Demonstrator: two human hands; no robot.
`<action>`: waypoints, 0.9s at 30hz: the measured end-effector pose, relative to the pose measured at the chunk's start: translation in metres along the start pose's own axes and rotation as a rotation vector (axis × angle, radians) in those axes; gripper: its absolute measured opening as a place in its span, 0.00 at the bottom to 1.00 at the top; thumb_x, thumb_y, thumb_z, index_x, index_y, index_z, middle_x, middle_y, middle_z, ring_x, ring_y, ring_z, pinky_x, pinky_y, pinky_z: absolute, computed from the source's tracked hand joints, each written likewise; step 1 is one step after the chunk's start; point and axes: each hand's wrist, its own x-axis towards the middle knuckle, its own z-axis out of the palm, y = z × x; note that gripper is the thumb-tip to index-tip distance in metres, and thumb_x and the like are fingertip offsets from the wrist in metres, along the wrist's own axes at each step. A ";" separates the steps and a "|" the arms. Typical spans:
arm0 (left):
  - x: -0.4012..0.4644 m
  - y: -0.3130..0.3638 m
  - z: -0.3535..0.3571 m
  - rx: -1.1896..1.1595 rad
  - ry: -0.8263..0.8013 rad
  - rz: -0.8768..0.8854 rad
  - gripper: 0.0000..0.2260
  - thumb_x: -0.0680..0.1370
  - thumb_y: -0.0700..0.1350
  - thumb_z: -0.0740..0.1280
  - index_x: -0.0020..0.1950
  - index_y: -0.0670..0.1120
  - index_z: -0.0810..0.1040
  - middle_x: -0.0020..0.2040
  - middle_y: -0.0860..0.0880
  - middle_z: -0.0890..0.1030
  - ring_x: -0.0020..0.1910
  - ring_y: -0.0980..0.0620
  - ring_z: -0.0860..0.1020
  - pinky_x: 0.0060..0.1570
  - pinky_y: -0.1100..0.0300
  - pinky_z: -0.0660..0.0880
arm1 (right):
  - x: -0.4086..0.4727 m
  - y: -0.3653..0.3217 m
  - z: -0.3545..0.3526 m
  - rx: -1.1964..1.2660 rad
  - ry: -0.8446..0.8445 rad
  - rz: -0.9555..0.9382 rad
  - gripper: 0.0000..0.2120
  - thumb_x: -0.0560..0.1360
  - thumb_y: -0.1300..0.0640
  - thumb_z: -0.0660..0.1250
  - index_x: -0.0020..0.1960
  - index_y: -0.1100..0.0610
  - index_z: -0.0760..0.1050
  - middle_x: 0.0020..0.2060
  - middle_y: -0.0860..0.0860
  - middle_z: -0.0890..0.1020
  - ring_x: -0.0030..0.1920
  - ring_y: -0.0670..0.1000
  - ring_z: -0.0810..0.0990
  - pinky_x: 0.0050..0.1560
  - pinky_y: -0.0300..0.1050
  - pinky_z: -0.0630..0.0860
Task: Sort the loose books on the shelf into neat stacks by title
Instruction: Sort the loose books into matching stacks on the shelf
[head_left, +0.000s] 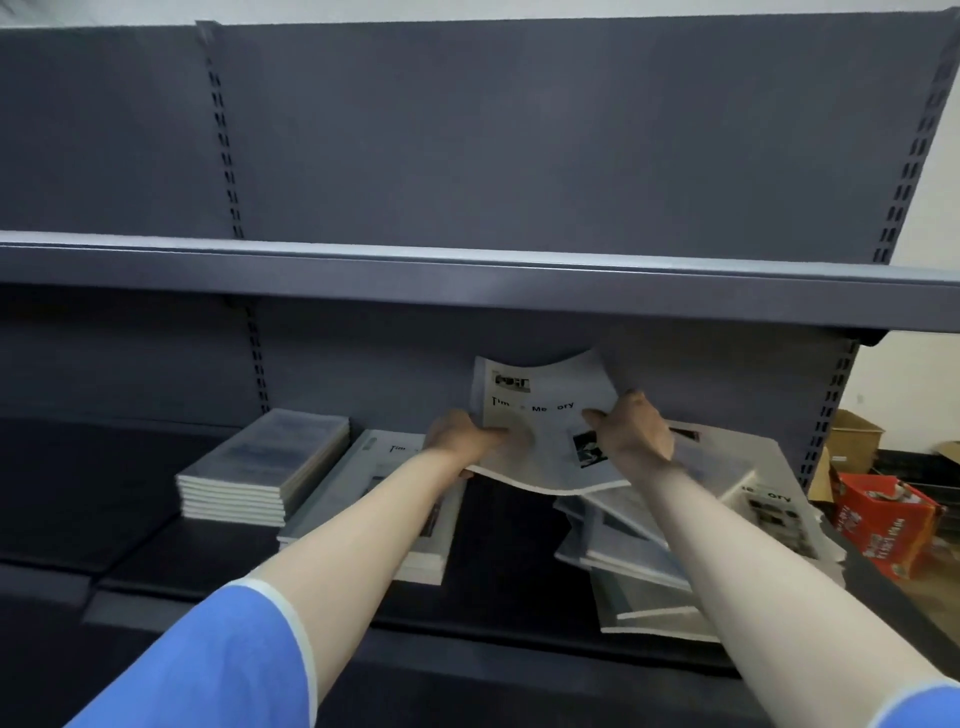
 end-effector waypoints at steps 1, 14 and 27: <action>0.000 -0.005 -0.008 0.008 0.027 -0.012 0.19 0.73 0.51 0.71 0.59 0.42 0.77 0.55 0.47 0.80 0.54 0.46 0.78 0.48 0.55 0.77 | -0.002 -0.008 0.005 0.004 -0.014 -0.008 0.24 0.78 0.48 0.65 0.64 0.64 0.67 0.61 0.59 0.77 0.61 0.60 0.76 0.55 0.50 0.72; -0.011 -0.068 -0.084 0.181 0.123 -0.138 0.26 0.72 0.57 0.70 0.65 0.45 0.73 0.60 0.48 0.79 0.56 0.47 0.78 0.56 0.52 0.78 | -0.033 -0.072 0.081 0.048 -0.175 -0.061 0.23 0.78 0.48 0.63 0.64 0.64 0.66 0.61 0.59 0.76 0.61 0.60 0.76 0.47 0.46 0.69; -0.019 -0.129 -0.083 0.328 0.180 -0.324 0.24 0.73 0.52 0.67 0.66 0.44 0.69 0.58 0.47 0.78 0.56 0.46 0.78 0.47 0.57 0.74 | -0.071 -0.062 0.153 0.031 -0.328 0.035 0.20 0.79 0.49 0.62 0.63 0.63 0.68 0.60 0.58 0.78 0.59 0.59 0.77 0.44 0.45 0.68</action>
